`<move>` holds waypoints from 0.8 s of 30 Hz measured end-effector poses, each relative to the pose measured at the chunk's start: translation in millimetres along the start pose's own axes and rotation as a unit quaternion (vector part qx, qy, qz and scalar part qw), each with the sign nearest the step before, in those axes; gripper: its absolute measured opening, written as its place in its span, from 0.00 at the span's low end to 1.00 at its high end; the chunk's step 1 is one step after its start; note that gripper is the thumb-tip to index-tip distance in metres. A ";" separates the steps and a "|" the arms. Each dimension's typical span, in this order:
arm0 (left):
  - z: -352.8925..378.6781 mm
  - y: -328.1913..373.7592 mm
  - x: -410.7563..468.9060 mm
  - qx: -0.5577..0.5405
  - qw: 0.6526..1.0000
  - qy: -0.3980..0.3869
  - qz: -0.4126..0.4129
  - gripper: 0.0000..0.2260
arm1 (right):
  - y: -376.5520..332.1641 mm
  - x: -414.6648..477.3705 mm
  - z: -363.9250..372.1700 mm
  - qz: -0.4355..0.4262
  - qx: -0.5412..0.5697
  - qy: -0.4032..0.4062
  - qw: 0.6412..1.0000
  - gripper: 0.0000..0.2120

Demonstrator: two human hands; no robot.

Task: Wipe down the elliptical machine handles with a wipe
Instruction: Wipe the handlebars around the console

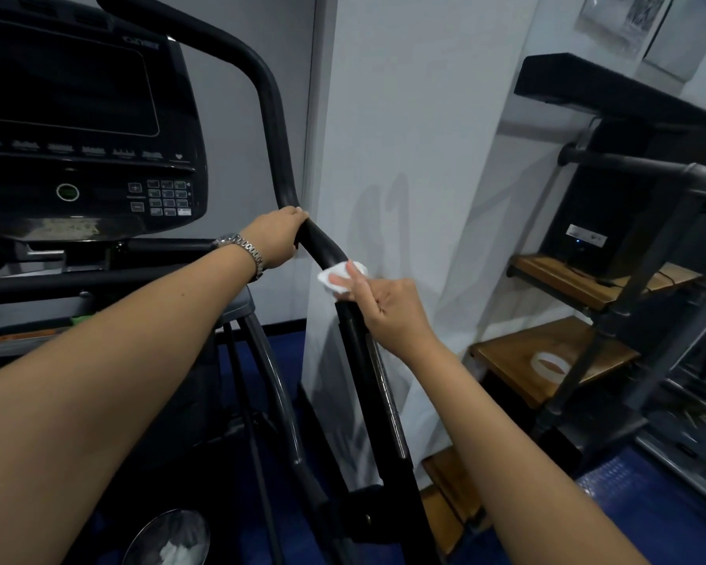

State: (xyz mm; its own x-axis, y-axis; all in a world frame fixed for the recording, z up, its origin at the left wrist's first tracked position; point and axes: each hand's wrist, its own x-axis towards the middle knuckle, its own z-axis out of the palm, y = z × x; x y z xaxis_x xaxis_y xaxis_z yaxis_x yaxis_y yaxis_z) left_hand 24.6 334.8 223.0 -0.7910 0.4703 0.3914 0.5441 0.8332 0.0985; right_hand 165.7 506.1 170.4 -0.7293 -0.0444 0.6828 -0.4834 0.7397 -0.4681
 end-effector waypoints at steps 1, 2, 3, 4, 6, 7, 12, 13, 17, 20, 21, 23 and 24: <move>0.5 0.0 0.4 0.003 1.000 -0.002 0.000 0.22 | 4.5 -7.1 -1.5 -0.001 0.012 -0.016 1.000 0.27; 1.0 0.0 0.6 0.006 1.000 -0.003 0.001 0.22 | 8.5 -13.8 -5.6 0.004 0.025 -0.030 0.999 0.24; 1.4 0.0 0.6 0.007 1.000 -0.003 -0.001 0.22 | 10.2 -17.9 -10.9 0.012 0.042 -0.035 0.998 0.24; 1.6 0.1 0.5 0.008 1.000 -0.002 -0.002 0.22 | 10.3 -18.8 -15.5 0.016 0.055 -0.030 0.998 0.28; 1.8 1.3 0.0 0.007 1.000 -0.001 -0.007 0.22 | 9.3 -13.4 -16.8 0.019 0.048 -0.005 0.999 0.34; 1.9 2.2 -0.4 0.007 1.000 -0.002 -0.009 0.22 | 5.6 -11.1 -14.7 0.015 0.042 0.006 0.999 0.32; 3.3 3.0 0.2 0.013 1.000 -0.003 -0.009 0.23 | 2.5 -29.8 -8.0 0.039 0.065 0.018 0.997 0.28; 3.6 2.1 0.6 0.012 1.000 -0.002 -0.009 0.23 | 6.5 -33.1 -9.7 0.057 0.092 0.010 0.994 0.27; 4.5 2.5 0.7 0.008 1.000 0.005 -0.014 0.23 | 10.6 -21.7 -5.5 0.101 0.162 0.031 0.981 0.33; 6.2 1.2 1.1 0.013 1.000 0.007 -0.009 0.23 | -3.2 -26.2 -3.5 0.084 0.145 0.030 0.985 0.41; 6.9 0.0 1.7 0.013 1.000 0.008 -0.006 0.23 | -5.5 -31.9 -5.5 0.071 0.132 0.034 0.988 0.40; 8.0 -2.0 3.0 0.011 1.000 0.011 -0.002 0.23 | 1.0 -40.8 -9.5 0.070 0.137 0.030 0.988 0.36; 8.6 -2.8 3.6 0.010 1.000 0.012 -0.002 0.23 | 7.1 -40.5 -10.1 0.075 0.135 0.031 0.988 0.34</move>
State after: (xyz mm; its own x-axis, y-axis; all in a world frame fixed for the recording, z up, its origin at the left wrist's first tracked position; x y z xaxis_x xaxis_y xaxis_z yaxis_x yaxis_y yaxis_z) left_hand 17.8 336.7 216.3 -0.7860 0.4601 0.4130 0.5354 0.8406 0.0825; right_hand 196.7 519.9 145.1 -0.7747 0.0997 0.6245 -0.4902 0.5292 -0.6926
